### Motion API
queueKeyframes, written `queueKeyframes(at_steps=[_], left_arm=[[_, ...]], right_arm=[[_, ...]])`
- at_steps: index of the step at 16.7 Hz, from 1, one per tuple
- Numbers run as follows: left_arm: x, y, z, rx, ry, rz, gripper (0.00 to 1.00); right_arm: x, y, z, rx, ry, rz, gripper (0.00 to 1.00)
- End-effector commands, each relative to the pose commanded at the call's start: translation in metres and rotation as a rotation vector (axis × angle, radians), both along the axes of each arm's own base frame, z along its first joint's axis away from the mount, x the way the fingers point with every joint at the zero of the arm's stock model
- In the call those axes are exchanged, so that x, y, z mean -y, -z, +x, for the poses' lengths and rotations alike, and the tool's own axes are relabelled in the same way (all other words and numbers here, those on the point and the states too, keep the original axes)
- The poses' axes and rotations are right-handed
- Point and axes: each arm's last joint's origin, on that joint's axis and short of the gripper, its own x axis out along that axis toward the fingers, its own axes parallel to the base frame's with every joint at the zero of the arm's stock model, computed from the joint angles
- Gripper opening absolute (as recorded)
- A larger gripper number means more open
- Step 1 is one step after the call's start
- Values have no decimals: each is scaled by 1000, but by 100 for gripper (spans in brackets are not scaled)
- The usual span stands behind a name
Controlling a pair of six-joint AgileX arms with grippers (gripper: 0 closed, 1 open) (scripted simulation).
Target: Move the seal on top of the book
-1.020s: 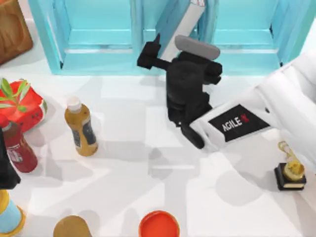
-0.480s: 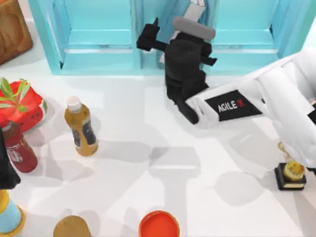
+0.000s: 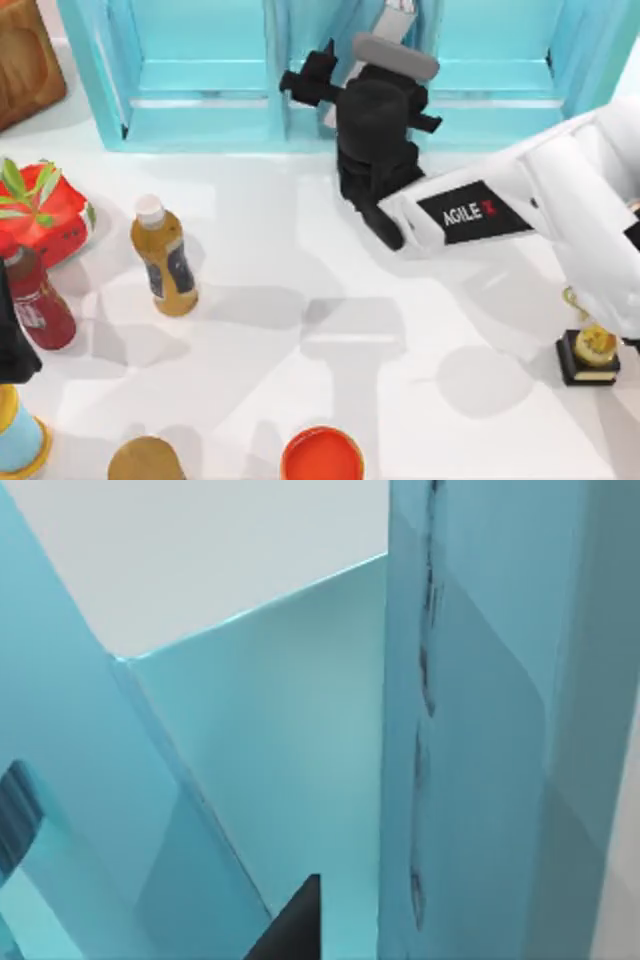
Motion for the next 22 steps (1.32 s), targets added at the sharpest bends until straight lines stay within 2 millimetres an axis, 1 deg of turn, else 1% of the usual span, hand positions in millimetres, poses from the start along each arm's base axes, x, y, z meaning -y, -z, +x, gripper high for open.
queueKeyframes(at_steps=[7,8,15,17,18,20,22], left_arm=[[0,0,0,0,0,0,100],[0,0,0,0,0,0,100],[0,0,0,0,0,0,100],[0,0,0,0,0,0,100],[0,0,0,0,0,0,100],[0,0,0,0,0,0,100],[0,0,0,0,0,0,100]], right_arm=[[0,0,0,0,0,0,2],[0,0,0,0,0,0,0],[0,0,0,0,0,0,0],[-3,-1,-2,1,-6,2,0],[-5,-4,-4,1,-7,2,0],[-11,-20,-15,-2,-7,0,0],[-18,-48,-33,-4,-5,-4,0]])
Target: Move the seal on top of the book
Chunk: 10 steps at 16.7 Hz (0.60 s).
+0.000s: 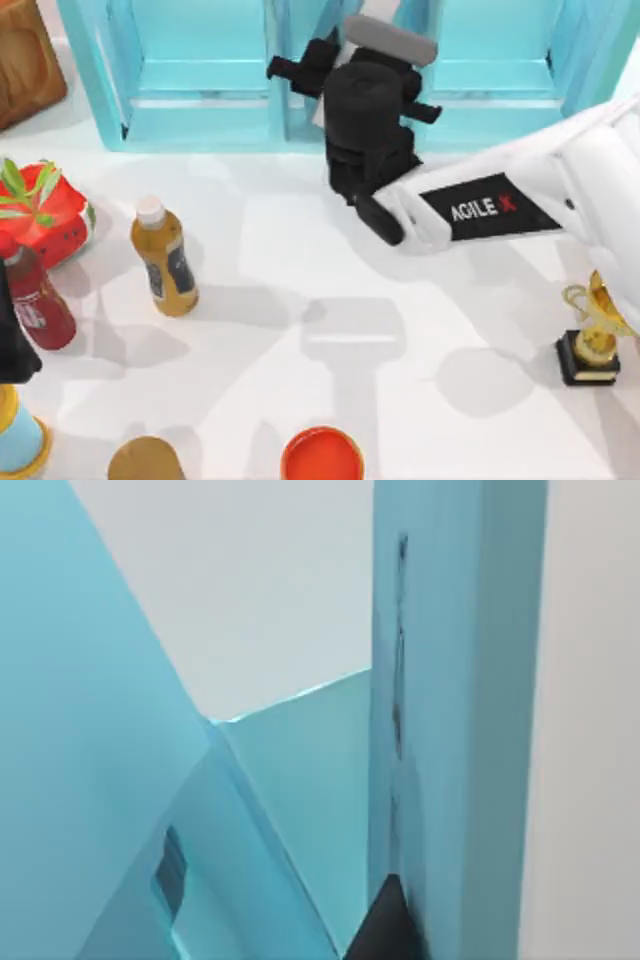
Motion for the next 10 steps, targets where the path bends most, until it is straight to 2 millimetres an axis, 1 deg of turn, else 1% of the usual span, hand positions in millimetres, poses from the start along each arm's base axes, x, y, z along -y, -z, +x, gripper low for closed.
queueKeyframes(at_steps=[2,4,6,8,10], left_arm=[[0,0,0,0,0,0,100],[0,0,0,0,0,0,100],[0,0,0,0,0,0,100],[0,0,0,0,0,0,100],[0,0,0,0,0,0,100]], right_arm=[[-6,-38,-26,4,2,-1,0],[-7,-77,-59,10,3,1,0],[-4,-111,-95,16,3,7,0],[3,-135,-127,17,2,11,0],[9,-147,-152,11,0,9,0]])
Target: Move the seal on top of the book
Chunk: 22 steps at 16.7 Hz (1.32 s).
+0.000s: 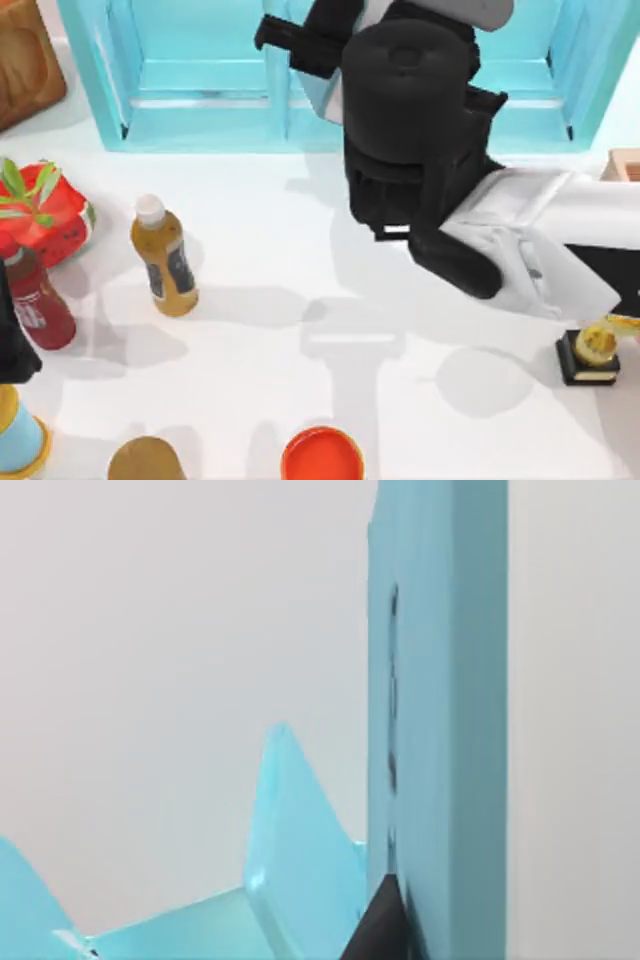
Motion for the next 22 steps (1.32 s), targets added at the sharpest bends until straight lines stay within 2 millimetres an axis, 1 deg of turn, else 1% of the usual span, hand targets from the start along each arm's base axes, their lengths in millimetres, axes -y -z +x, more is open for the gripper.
queueKeyframes(at_steps=[1,3,9,12,14,16,19,22], left_arm=[[0,0,0,0,0,0,100],[0,0,0,0,0,0,100],[0,0,0,0,0,0,100],[0,0,0,0,0,0,100],[0,0,0,0,0,0,100],[0,0,0,0,0,0,100],[0,0,0,0,0,0,100],[0,0,0,0,0,0,100]], right_arm=[[2,-3,-9,-3,-1,-1,0],[4,-5,-17,-7,-1,-3,0],[5,-3,-15,-9,-1,-16,0],[6,5,-15,-8,-29,-111,0],[9,16,-16,-12,-57,-236,0],[13,32,-16,-18,-95,-409,0],[24,59,-19,-20,-169,-743,0],[41,86,-25,-2,-260,-1110,0]])
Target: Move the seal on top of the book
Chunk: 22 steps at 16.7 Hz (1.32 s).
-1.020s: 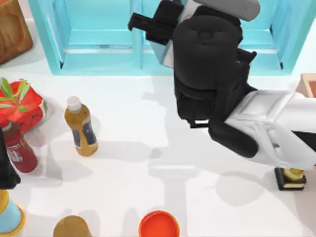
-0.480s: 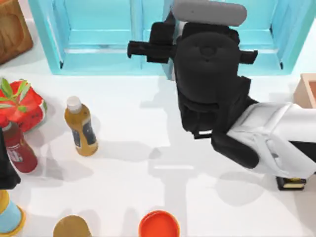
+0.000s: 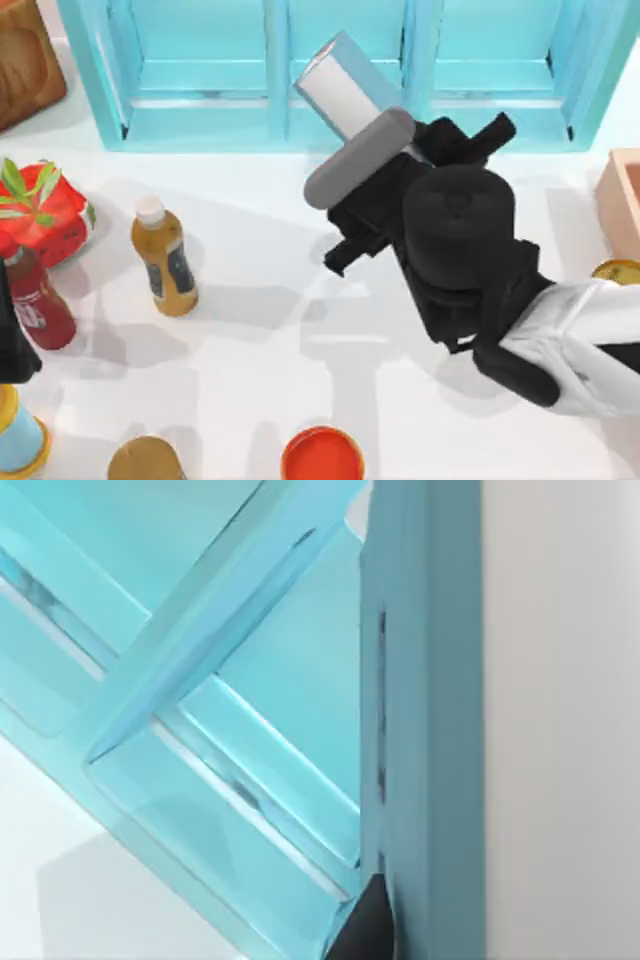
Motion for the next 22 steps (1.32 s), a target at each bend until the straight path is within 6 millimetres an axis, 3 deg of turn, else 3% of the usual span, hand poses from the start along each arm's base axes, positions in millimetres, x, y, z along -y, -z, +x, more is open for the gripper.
queueKeyframes(at_steps=[5,9,22], left_arm=[[0,0,0,0,0,0,100],[0,0,0,0,0,0,100],[0,0,0,0,0,0,100]], right_arm=[[35,31,-14,51,-183,-502,0],[56,42,-24,101,-283,-711,0],[63,44,-32,119,-311,-763,0]])
